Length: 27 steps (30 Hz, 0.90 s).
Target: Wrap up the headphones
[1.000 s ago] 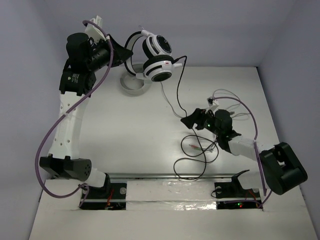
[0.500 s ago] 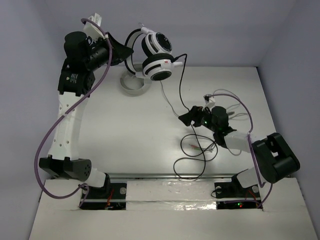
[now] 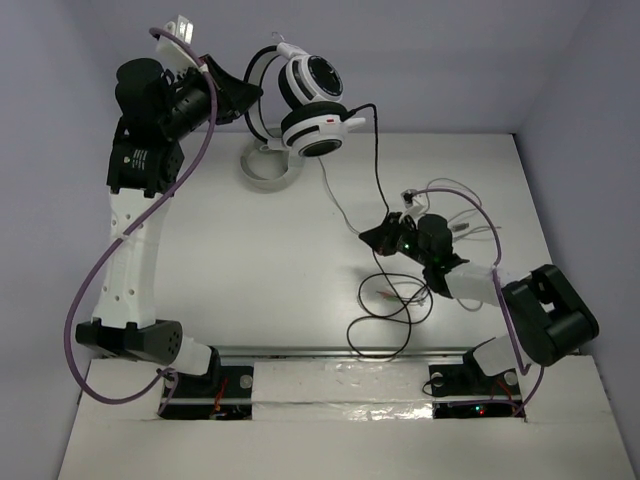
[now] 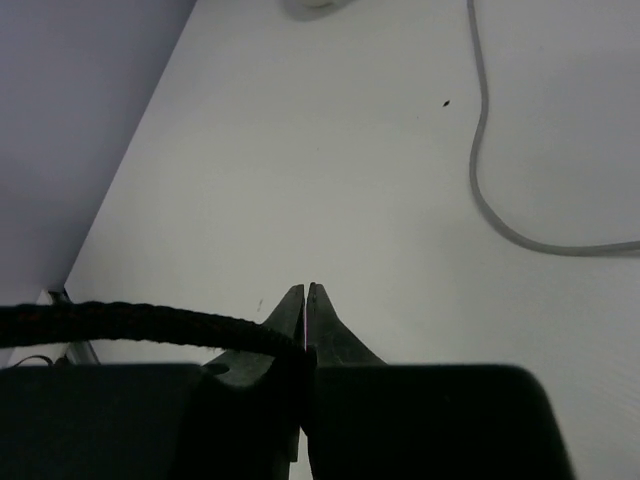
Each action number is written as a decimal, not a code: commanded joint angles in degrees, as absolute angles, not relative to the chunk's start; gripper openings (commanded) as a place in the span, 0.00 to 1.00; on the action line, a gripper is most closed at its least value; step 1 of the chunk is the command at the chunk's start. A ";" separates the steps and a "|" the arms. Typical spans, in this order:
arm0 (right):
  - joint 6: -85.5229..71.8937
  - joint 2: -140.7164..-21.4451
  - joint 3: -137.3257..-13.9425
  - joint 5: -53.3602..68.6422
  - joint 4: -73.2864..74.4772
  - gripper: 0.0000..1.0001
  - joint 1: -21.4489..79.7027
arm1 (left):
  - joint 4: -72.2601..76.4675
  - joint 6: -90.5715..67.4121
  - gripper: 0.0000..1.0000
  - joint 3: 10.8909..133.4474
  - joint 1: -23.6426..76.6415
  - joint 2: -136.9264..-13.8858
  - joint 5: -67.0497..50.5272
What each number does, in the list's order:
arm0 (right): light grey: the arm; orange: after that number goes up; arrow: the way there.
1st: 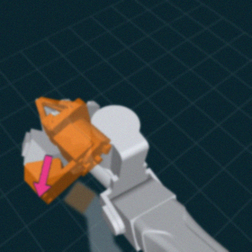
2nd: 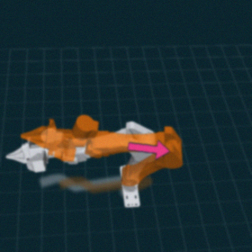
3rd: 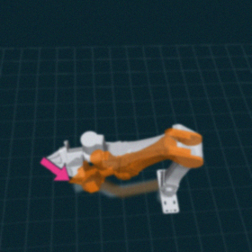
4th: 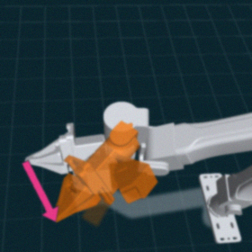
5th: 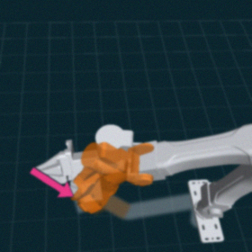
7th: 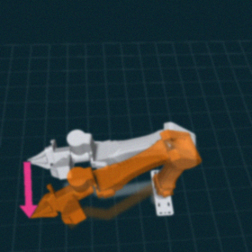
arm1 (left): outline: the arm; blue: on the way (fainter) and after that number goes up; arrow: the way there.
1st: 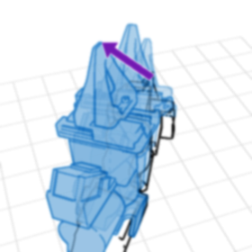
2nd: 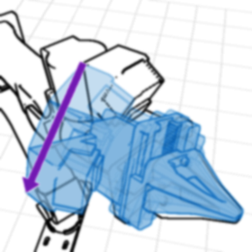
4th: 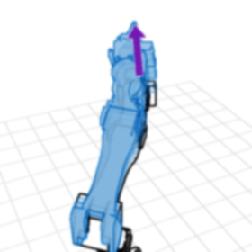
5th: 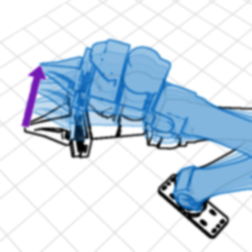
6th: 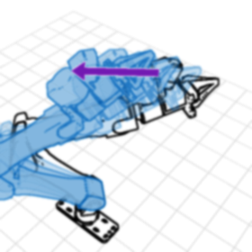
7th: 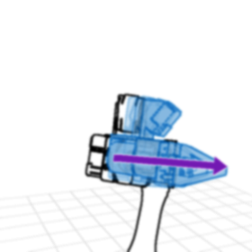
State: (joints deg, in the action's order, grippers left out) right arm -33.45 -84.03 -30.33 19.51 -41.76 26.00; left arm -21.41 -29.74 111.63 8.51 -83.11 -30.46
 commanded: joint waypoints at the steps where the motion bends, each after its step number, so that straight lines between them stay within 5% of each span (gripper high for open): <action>1: -32.09 -79.20 -34.27 16.54 -36.77 0.01 28.73 | -15.03 -32.43 0.00 108.22 8.17 -80.68 -27.52; 6: -28.21 -72.08 -43.84 6.35 -11.23 0.00 30.50 | -13.45 -30.24 0.00 99.86 7.65 -80.86 -15.30; 10: -27.25 -73.64 -48.95 0.71 2.26 0.00 30.50 | -9.67 -32.69 0.00 92.66 6.59 -82.26 -17.93; 22: -21.97 -78.31 -60.64 -8.69 20.38 0.00 48.32 | 1.23 -38.77 0.00 77.00 9.05 -81.21 -13.19; 27: -20.58 -75.24 -67.48 -15.19 29.33 0.00 56.06 | -2.72 -33.85 0.00 77.08 15.80 -82.52 -1.25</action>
State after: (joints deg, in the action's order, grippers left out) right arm -22.83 -78.61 -61.58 -8.84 22.41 54.02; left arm -8.40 -34.41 75.68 12.01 -84.66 -7.25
